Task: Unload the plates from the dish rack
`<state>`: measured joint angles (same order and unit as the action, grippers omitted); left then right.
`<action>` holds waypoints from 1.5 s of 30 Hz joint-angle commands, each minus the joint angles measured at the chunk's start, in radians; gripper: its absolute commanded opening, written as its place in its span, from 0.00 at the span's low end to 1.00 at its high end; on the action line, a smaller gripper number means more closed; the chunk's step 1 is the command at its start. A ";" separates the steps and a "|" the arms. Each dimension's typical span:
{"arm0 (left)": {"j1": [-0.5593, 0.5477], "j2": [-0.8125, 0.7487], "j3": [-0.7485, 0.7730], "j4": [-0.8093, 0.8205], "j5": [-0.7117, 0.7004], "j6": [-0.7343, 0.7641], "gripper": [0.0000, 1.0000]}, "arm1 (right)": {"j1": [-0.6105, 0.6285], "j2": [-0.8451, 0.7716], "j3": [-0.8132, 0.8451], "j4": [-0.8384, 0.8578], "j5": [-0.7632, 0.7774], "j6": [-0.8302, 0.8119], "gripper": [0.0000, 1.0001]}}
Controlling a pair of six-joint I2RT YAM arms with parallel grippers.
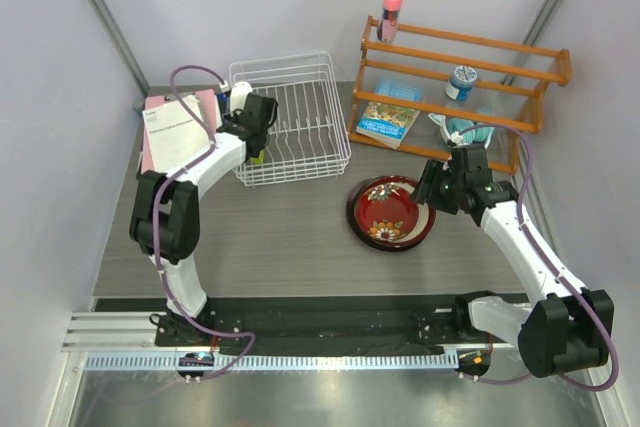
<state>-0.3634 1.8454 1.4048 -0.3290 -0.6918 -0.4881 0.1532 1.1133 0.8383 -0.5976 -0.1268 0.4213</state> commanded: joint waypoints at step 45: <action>-0.305 -0.618 -0.375 0.180 0.792 -0.323 0.00 | 0.154 -0.080 -0.111 0.502 -0.338 0.243 0.70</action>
<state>-0.6456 1.2304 1.0275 -0.2756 0.0731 -0.7685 0.2829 1.0134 0.7399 -0.2070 -0.4484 0.6296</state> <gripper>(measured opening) 0.026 0.702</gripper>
